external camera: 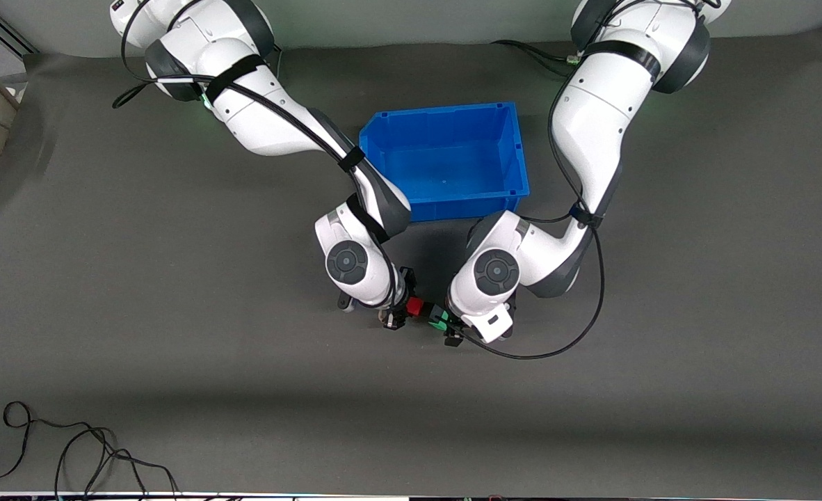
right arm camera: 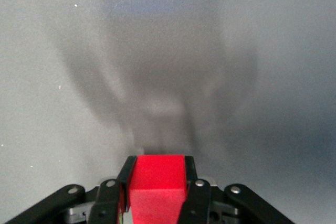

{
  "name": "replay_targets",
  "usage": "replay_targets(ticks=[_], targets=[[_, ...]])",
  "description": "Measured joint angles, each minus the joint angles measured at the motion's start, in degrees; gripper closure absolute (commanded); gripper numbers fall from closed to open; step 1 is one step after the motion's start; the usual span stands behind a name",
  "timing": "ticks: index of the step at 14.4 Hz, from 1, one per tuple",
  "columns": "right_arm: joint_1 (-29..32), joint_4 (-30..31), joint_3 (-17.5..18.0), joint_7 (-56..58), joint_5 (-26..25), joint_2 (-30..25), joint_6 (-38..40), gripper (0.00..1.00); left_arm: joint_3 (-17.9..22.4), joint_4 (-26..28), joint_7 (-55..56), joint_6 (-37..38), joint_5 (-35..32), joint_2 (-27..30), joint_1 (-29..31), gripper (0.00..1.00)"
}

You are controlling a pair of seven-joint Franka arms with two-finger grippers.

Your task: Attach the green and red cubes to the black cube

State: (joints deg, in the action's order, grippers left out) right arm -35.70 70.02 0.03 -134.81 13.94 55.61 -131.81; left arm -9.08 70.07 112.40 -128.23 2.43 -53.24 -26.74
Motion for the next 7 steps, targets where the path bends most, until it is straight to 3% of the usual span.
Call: replay_targets(ticks=[4,7], targets=[[0.01,-0.56,-0.04,0.29,0.0,0.0,0.0,0.53,0.49,-0.47,-0.87,0.21,-0.52,0.94,2.3,0.0],[0.01,-0.76,-0.05,0.93,0.0,0.0,-0.03,0.53,0.45,-0.93,-5.04,4.88,-0.62,4.22,6.73,0.0]])
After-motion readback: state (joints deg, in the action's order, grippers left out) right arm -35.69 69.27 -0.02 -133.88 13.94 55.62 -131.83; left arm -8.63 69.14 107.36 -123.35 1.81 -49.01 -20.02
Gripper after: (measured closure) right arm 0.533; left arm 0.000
